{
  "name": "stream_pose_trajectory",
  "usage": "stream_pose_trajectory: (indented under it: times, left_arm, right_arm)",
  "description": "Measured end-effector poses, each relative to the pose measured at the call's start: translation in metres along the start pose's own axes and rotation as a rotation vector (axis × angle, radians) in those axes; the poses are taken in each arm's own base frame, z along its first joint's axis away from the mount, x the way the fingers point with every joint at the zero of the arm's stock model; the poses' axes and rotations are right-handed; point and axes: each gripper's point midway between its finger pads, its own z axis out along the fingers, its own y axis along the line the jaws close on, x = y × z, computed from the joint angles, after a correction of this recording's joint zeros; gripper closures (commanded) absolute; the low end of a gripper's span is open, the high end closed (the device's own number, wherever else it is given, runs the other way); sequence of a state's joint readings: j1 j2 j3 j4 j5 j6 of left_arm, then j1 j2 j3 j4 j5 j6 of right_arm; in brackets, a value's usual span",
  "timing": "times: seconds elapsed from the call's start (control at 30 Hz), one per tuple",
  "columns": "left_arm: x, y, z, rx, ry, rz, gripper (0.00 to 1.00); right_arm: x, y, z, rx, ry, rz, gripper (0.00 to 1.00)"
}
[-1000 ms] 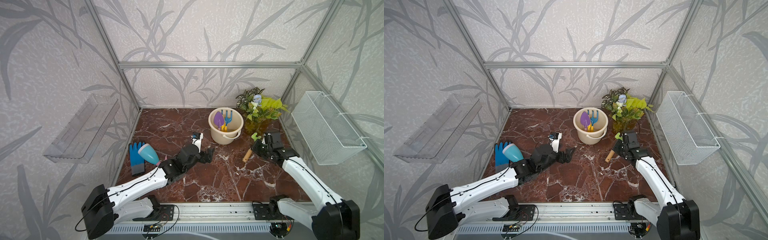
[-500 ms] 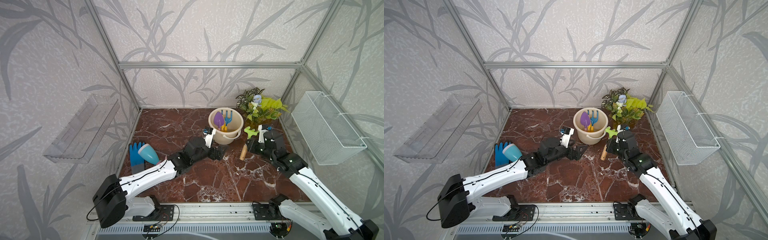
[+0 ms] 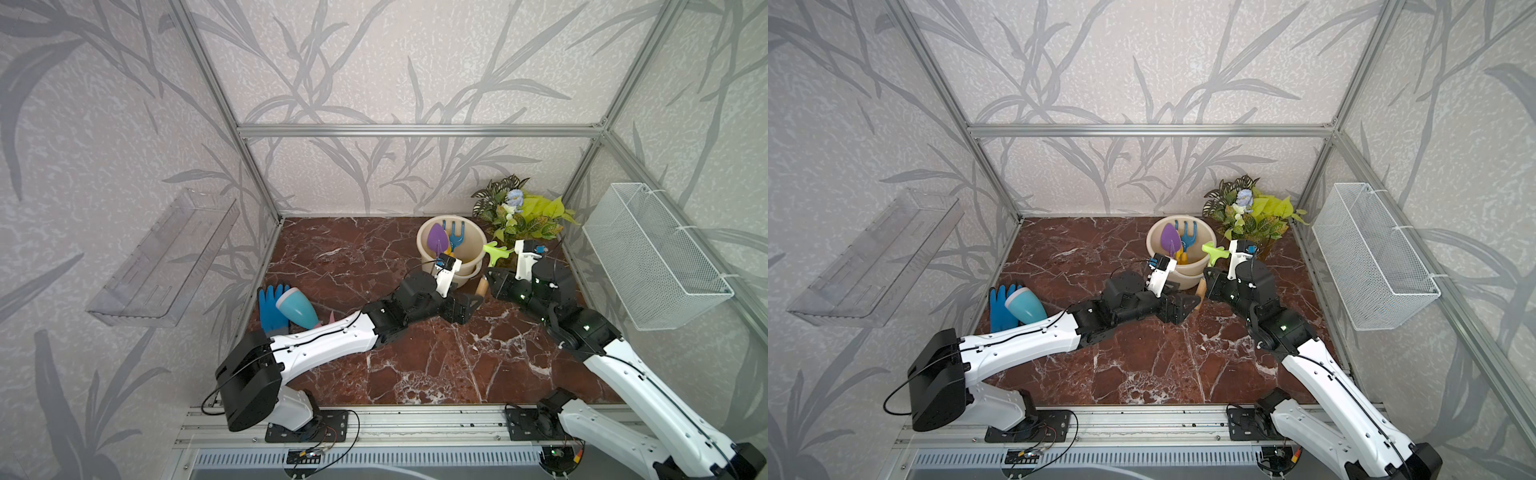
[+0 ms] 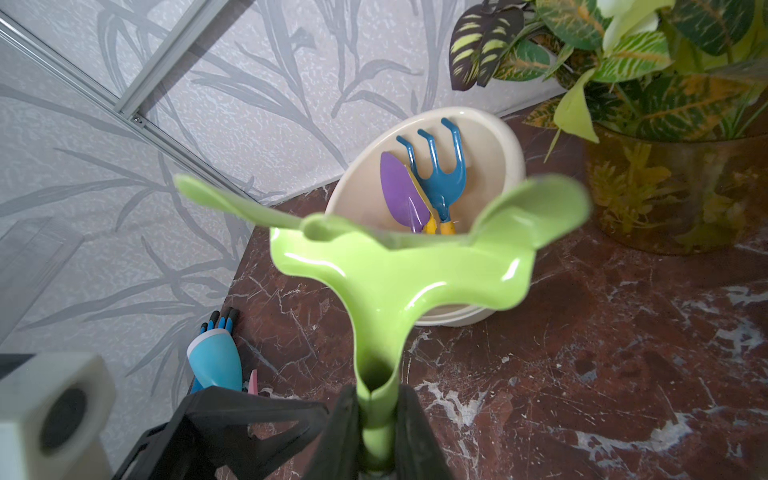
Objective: Organize the gardening tools
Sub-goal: Pick up the gardening tool from the center of the board.
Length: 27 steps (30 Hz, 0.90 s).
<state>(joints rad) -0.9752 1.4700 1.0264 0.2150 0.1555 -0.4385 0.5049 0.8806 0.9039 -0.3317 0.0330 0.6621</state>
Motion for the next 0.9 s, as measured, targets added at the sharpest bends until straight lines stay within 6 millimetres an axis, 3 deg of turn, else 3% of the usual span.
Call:
stream_pose_trajectory:
  times: [0.2,0.43,0.53,0.73,0.9]
  left_arm:
    - [-0.001,-0.007,0.011,0.012,0.006,0.006,0.24]
    - [-0.006,-0.014,0.023,0.025,0.003,0.017,0.43]
    - [-0.006,-0.015,0.027,0.027,0.006,0.024,0.56]
    - [-0.004,-0.025,0.028,0.047,0.013,0.046,0.97]
    - [-0.003,-0.023,0.028,0.041,0.018,0.052,1.00]
  right_arm:
    - [-0.007,0.008,-0.005,-0.037,-0.028,0.022,0.89]
    - [-0.013,0.014,-0.013,-0.065,-0.059,0.031,0.89]
    - [-0.014,0.014,-0.014,-0.071,-0.067,0.034,0.89]
    - [-0.012,0.014,-0.013,-0.073,-0.062,0.034,0.87]
    - [-0.011,0.014,-0.012,-0.073,-0.061,0.031,0.72]
